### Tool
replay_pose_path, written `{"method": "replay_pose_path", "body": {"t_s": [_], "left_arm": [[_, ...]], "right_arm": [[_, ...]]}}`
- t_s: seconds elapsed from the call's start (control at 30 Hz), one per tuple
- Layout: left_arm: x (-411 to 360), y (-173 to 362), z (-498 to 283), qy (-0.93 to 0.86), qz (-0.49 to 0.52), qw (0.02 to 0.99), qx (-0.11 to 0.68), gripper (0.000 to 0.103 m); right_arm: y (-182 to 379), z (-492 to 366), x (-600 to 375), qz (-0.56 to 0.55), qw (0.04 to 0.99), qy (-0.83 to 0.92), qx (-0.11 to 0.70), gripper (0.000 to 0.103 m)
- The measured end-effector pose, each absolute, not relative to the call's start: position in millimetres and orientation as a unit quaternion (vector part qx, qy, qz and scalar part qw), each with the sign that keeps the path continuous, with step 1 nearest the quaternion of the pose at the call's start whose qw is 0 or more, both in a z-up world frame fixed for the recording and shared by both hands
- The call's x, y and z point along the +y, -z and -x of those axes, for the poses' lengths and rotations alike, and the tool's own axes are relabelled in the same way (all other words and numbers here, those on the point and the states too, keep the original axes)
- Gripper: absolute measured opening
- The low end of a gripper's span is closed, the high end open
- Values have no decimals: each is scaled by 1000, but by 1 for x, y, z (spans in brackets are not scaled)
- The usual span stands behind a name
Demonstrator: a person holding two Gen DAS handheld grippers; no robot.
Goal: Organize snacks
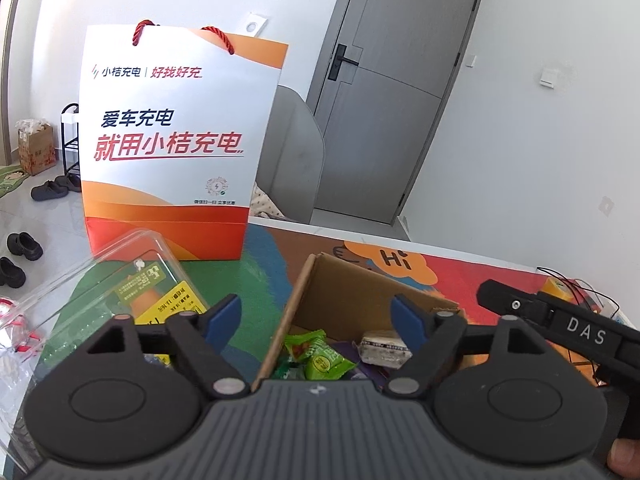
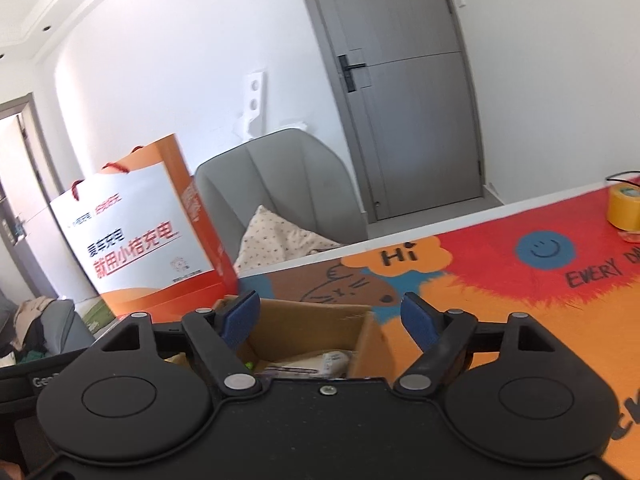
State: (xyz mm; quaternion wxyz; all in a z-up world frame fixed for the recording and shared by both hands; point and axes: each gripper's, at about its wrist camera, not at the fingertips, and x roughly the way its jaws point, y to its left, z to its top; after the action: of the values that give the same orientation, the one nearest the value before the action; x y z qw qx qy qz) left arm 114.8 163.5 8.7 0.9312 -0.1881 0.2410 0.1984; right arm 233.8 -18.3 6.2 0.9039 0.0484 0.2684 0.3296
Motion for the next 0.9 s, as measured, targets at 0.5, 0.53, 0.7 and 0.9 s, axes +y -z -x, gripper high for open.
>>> {"method": "replay_pose_path", "body": {"t_s": [0.5, 0.53, 0.7, 0.9], "left_arm": [[134, -9, -106, -174, 176, 937, 248, 95], [132, -9, -105, -170, 175, 937, 249, 95], [120, -9, -101, -156, 168, 940, 253, 96], [107, -13, -92, -143, 156, 944, 253, 98]], "right_arm": [[-4, -213, -62, -56, 913, -300, 270, 89], [-4, -212, -66, -57, 914, -297, 270, 91], [-4, -203, -84, -63, 918, -285, 269, 96], [-5, -194, -101, -71, 921, -277, 266, 101]]}}
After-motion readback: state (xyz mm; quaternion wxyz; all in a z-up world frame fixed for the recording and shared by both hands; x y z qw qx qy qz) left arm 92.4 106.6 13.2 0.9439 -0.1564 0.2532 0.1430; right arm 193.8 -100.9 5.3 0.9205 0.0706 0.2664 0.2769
